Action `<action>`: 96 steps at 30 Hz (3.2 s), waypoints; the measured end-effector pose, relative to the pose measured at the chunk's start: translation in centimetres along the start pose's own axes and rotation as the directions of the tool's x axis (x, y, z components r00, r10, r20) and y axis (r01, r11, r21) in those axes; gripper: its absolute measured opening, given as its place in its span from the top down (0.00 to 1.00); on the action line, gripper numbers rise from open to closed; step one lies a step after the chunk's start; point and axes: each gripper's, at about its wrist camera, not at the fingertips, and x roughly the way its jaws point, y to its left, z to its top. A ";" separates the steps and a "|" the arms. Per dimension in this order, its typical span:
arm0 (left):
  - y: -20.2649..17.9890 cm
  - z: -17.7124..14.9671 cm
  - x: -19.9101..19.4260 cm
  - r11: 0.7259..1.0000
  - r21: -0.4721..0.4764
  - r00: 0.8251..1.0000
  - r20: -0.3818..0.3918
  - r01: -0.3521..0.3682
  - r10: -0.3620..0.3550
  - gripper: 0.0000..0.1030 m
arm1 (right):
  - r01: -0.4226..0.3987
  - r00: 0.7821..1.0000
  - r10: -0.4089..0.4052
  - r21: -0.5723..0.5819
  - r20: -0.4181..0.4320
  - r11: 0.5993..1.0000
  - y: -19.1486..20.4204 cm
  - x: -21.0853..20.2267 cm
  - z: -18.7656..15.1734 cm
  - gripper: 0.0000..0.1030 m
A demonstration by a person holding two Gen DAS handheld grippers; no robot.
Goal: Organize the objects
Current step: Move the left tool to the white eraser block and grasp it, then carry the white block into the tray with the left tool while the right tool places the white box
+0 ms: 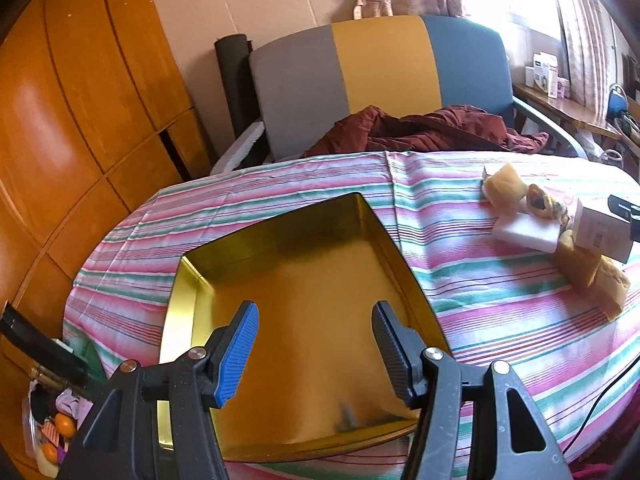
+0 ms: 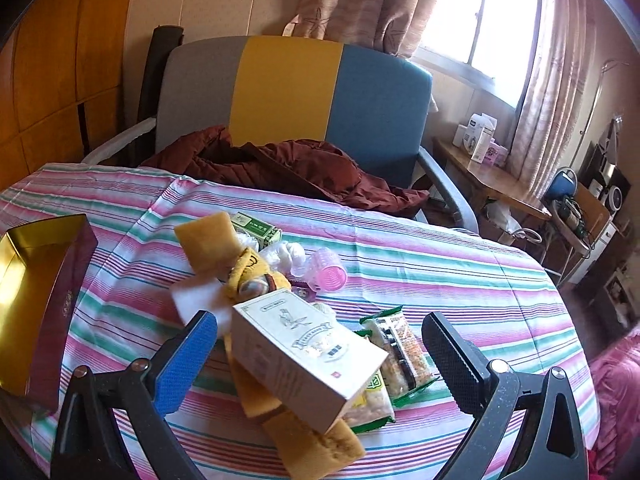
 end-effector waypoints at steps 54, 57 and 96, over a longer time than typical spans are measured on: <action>-18.0 6.2 17.4 0.599 -0.602 0.573 -0.267 0.528 -0.774 0.51 | -0.281 0.959 0.278 -0.073 -0.049 0.957 -3.6 3.0 -0.7 0.49; -17.6 5.9 17.3 0.612 -0.553 0.583 -0.257 0.565 -0.771 0.60 | -0.280 0.960 0.278 -0.076 -0.040 0.957 -3.5 2.9 -0.7 0.49; 14.2 -7.0 5.5 0.953 -0.188 0.915 -0.284 0.238 -0.285 0.68 | -0.718 0.692 0.693 -0.091 -0.201 0.691 29.4 -3.0 1.4 0.48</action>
